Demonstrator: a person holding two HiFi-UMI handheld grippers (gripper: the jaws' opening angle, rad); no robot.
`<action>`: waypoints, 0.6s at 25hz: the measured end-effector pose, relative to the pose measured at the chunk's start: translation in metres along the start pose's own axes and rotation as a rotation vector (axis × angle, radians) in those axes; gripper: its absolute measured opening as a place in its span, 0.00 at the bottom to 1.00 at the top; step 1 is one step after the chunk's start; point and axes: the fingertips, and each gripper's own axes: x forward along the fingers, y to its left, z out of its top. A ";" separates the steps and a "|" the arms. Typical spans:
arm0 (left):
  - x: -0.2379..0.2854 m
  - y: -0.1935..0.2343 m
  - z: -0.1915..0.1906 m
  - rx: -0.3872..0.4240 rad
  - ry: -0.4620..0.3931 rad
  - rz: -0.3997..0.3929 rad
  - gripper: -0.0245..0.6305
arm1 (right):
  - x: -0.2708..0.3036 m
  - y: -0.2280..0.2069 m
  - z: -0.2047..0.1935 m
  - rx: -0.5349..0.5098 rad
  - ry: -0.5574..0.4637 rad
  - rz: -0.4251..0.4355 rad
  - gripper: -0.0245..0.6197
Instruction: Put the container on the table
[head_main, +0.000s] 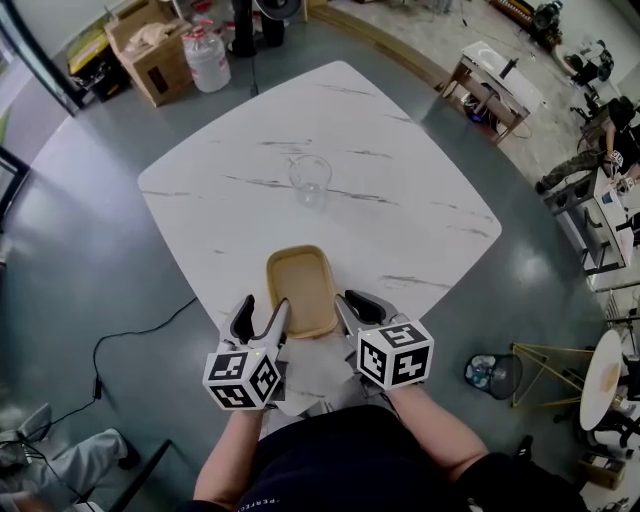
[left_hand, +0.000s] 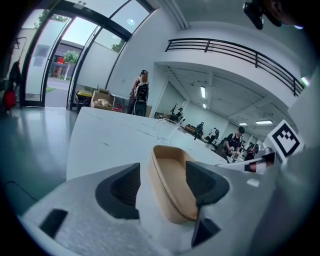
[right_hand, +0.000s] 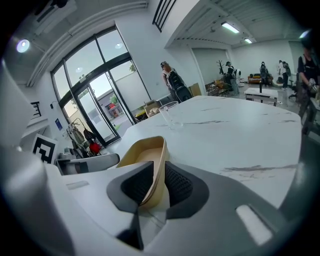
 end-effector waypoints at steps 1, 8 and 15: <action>-0.004 0.001 0.002 -0.006 -0.014 -0.002 0.44 | -0.002 0.001 0.001 0.003 -0.007 -0.001 0.15; -0.031 0.000 0.014 0.055 -0.081 -0.018 0.17 | -0.018 0.007 -0.001 0.015 -0.053 -0.022 0.13; -0.054 -0.016 0.011 0.124 -0.060 -0.078 0.03 | -0.037 0.022 -0.010 -0.004 -0.080 -0.060 0.06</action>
